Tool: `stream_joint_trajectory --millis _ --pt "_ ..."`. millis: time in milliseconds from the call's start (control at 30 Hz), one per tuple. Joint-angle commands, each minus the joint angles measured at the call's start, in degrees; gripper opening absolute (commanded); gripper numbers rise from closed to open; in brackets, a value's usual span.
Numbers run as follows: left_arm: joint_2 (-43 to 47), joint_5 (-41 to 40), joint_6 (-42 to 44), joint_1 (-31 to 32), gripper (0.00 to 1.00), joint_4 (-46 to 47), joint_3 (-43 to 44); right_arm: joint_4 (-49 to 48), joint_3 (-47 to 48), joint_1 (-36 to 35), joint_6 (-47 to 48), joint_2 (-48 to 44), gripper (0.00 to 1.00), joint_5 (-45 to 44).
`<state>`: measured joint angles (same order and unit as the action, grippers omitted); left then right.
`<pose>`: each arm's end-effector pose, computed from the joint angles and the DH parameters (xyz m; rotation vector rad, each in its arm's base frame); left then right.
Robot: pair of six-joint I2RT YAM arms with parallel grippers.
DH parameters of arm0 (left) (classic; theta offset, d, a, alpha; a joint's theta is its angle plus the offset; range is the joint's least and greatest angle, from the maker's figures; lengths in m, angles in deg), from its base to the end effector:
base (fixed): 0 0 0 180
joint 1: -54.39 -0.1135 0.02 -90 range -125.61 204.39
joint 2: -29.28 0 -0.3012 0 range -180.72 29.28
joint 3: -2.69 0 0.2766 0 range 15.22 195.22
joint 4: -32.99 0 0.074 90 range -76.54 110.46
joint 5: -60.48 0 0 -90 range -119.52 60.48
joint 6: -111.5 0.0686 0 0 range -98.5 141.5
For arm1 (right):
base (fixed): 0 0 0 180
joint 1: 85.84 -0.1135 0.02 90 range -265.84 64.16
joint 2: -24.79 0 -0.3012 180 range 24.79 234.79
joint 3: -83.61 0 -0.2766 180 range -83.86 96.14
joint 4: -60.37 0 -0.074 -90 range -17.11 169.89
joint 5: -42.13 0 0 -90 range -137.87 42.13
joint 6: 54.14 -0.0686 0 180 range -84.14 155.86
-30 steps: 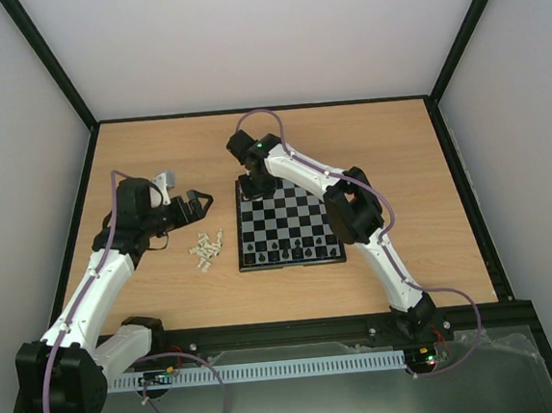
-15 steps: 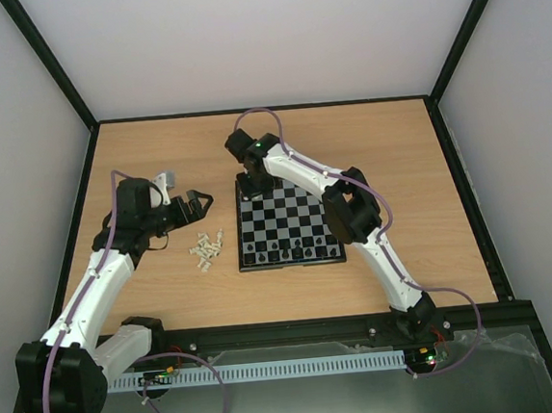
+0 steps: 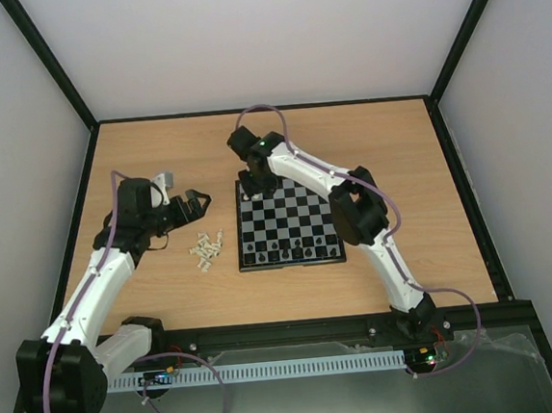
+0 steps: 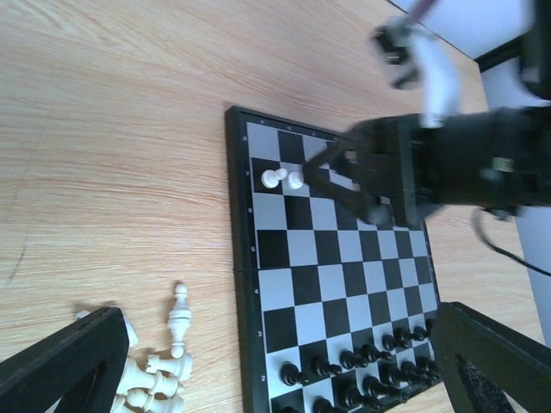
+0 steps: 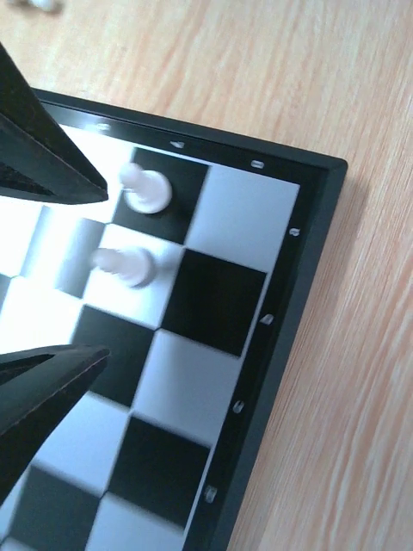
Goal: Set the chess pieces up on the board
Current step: Place the chess piece on the chessboard, then pick up the chess piece at the center of the board.
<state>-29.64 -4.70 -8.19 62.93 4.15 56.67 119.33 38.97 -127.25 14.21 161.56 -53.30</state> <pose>0.2463 -0.0661 0.2719 -0.1500 2.2174 -0.8450 0.4440 0.3830 0.1893 -0.4205 2.6071 0.2585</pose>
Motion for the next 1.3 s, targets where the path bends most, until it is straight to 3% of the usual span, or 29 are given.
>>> stream_joint_trajectory --millis 0,333,400,500,600,733,933,1100,1267 --pt "-3.04 -3.13 -2.64 -0.45 1.0 -2.97 -0.2 -2.21 -6.53 -0.42 -0.32 -12.24 0.48 -1.05" --pt "-6.9 -12.18 -6.98 0.51 0.99 -5.48 -3.05 -12.44 -34.98 -0.48 -1.99 -36.97 0.47 2.73" --pt "-8.51 -13.47 -8.06 1.22 0.94 -4.33 -3.95 -14.01 -39.6 -0.45 -2.17 -39.79 0.47 4.5" --pt "-11.75 -15.46 -9.23 3.47 0.78 -1.71 -5.35 -15.49 -44.19 -0.51 -1.73 -42.37 0.47 5.69" --pt "-15.64 -19.12 -10.95 8.49 0.66 -0.52 -5.13 -16.48 -47.49 -0.41 -1.32 -43.99 0.46 6.2" --pt "-20.13 -26.33 -13.75 15.04 0.65 -2.32 -2.46 -17.62 -50.37 -0.45 -1.19 -45.76 0.46 8.08" --pt "-22.45 -32.65 -15.02 18.75 0.65 -4.73 1.36 -18.69 -51.36 -0.46 -1.38 -47.25 0.46 10.92" --pt "-26.67 -34.58 -12.91 20.38 0.39 -5.71 6.09 -19.05 -51.37 -0.47 -1.42 -47.52 0.45 11.88" --pt "-30.43 -34.31 -11.23 21.27 0.37 -5.45 8.7 -18.91 -51.39 -0.5 -1.38 -47.49 0.45 11.61"
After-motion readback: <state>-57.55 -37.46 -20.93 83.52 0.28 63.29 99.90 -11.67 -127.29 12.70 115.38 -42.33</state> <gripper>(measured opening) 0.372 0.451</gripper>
